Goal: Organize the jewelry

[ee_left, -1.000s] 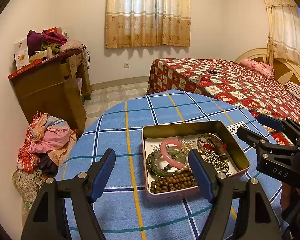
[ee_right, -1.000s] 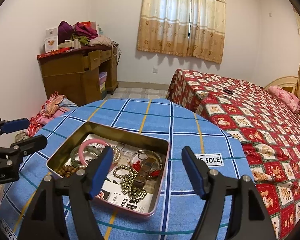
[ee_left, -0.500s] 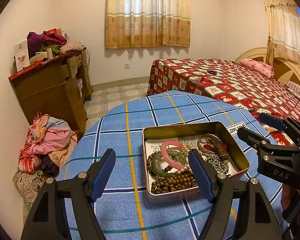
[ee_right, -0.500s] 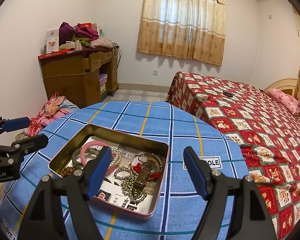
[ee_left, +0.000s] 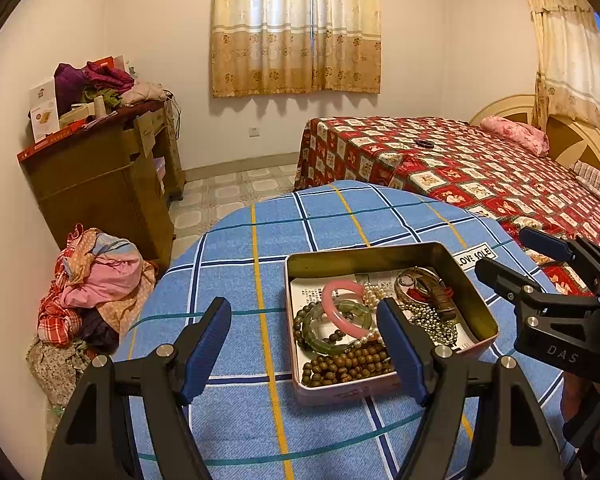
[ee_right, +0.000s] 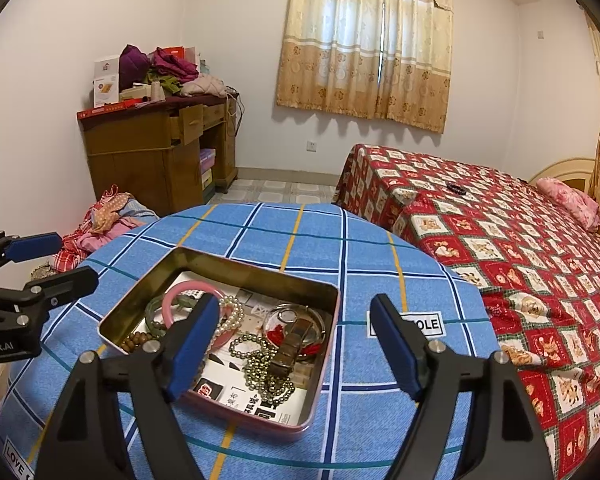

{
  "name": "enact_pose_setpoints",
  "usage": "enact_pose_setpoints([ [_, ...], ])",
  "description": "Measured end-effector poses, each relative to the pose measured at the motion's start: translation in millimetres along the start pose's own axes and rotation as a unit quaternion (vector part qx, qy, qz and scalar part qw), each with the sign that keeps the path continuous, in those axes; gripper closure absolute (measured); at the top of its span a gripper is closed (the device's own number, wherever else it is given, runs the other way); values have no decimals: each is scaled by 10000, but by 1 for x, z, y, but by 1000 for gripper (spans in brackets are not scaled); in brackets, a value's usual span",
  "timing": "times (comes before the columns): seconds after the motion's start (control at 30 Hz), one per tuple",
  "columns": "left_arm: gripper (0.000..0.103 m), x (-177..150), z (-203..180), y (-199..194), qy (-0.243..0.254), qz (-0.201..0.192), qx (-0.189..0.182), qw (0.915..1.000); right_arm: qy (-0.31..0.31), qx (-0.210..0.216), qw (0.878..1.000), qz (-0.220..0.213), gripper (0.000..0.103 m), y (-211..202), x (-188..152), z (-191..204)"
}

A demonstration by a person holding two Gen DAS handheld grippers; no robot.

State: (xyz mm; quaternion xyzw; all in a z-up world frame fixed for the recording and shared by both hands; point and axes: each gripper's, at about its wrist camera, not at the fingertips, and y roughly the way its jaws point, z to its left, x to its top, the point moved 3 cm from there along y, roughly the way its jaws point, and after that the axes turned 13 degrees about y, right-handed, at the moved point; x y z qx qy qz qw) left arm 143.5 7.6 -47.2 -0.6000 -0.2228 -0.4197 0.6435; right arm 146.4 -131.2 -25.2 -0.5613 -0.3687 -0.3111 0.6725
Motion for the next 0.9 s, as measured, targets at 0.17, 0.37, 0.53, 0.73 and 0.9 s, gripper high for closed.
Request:
enact_pose_setpoints([
  [0.17,28,-1,-1,0,-20,13,-42,10000,2,5,10000,-34,22,-2,1,1],
  [0.37,28,-4,-3,2,-37,65,-44,10000,11,5,10000,-41,21,-3,1,2],
  [0.53,28,-3,-3,3,13,123,115,9999,3,14,10000,-30,21,-3,0,2],
  [0.73,27,-3,0,-1,43,0,181,9998,-17,69,10000,19,18,-1,-3,4],
  [0.9,27,-3,0,0,31,14,101,9999,-35,81,10000,4,18,-1,-4,5],
])
